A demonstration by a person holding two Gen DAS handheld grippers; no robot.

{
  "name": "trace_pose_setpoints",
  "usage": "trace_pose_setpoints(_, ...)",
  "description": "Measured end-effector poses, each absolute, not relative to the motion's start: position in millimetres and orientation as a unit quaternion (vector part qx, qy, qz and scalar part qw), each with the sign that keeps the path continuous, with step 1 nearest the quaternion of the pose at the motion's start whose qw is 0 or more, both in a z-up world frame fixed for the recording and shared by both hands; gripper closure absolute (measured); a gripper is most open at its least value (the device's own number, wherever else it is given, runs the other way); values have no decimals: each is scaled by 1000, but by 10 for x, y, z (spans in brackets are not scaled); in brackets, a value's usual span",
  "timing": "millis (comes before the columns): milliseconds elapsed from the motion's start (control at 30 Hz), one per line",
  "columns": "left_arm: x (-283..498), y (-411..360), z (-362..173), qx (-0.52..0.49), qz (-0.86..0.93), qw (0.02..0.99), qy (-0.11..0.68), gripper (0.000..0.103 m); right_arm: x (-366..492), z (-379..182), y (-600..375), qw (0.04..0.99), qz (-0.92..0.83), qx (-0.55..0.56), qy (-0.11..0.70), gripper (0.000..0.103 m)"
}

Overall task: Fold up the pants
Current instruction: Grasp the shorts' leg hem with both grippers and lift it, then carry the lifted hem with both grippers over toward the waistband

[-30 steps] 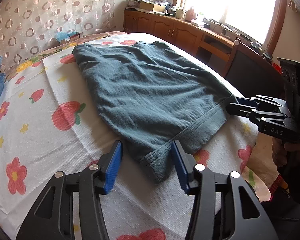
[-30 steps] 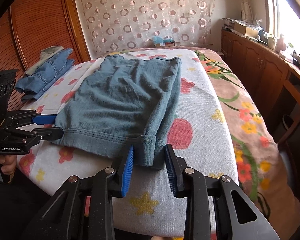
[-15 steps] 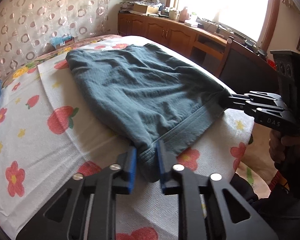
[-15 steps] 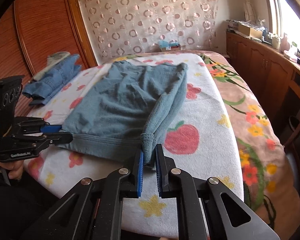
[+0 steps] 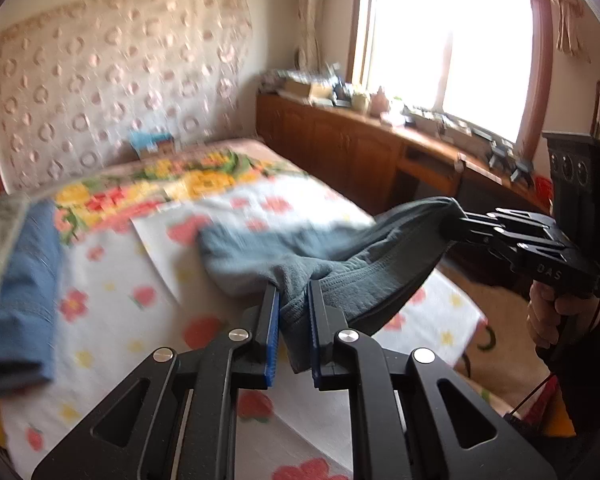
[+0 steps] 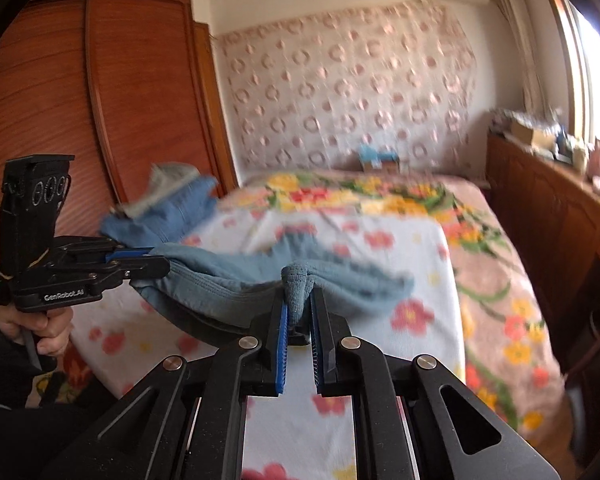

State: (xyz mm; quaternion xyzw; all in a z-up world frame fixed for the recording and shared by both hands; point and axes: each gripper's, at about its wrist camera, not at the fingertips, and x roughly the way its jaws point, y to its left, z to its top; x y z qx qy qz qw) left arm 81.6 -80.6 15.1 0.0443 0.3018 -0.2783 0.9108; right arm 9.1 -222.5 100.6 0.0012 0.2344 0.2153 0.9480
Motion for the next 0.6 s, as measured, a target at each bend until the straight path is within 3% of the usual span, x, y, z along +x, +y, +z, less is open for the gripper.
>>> trace_pose_setpoints(300,929,-527,830,32,-250,939,234,89,98,1742,-1986,956,242,-33,161,93)
trace_pose_setpoints(600,1660,-367,1021,35,-186,954,231,90,1069,1893,-1740,953,239,-44,183,93)
